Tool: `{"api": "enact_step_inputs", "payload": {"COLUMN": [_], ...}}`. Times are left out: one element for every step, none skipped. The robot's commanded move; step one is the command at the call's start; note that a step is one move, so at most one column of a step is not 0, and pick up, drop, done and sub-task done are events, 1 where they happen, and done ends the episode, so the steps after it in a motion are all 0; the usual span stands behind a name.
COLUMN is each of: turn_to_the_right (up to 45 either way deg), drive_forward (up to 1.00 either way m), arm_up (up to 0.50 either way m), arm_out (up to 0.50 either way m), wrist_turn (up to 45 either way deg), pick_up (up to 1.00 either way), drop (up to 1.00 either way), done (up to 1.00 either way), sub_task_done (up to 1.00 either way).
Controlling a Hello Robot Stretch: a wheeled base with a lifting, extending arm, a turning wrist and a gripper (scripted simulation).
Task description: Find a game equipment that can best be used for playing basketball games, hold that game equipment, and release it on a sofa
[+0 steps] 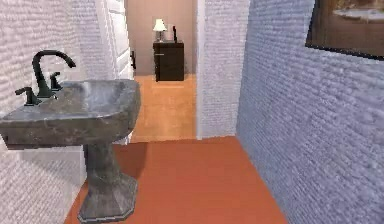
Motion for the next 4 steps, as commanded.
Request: {"api": "enact_step_inputs", "payload": {"turn_to_the_right": [0.0,-3.0,0.0,-36.0], "drive_forward": [0.85,0.0,0.95,0.0], "arm_up": [0.0,0.0,0.0,0.0], "arm_out": [0.0,0.0,0.0,0.0], "wrist_turn": [0.0,0.0,0.0,0.0], "pick_up": [0.0,0.0,0.0,0.0], "drop": [0.0,0.0,0.0,0.0], "done": [0.0,0.0,0.0,0.0], "sub_task_done": [0.0,0.0,0.0,0.0]}}
